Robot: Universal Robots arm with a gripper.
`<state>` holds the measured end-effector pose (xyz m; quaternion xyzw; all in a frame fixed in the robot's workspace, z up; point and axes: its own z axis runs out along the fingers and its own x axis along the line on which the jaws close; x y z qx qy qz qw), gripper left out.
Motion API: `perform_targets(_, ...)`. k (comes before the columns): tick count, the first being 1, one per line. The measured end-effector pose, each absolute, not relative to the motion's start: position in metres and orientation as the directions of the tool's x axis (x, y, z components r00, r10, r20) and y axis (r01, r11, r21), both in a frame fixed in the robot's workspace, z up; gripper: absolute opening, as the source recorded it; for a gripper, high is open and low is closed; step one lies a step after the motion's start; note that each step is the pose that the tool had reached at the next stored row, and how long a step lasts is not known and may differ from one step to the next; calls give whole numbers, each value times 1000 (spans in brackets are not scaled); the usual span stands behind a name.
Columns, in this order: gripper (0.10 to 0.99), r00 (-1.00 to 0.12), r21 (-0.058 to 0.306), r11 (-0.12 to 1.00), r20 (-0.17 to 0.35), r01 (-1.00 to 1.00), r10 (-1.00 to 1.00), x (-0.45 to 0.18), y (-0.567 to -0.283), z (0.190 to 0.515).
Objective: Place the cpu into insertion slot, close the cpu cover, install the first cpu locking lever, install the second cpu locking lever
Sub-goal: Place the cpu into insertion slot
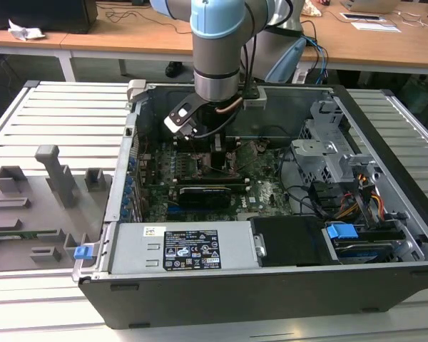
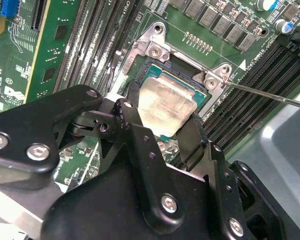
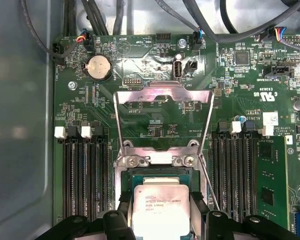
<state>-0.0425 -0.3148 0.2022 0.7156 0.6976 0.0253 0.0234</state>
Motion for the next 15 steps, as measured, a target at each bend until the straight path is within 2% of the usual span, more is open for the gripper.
perform_targets(11, 553, 25, 69, -25, 2, 997, 1000, -42, -315, 199)
perform_targets(12, 616, 25, 69, -25, 2, 997, 1000, -42, -315, 199)
perform_targets(15, 616, 26, 69, -26, 2, 997, 1000, -41, -316, 199)
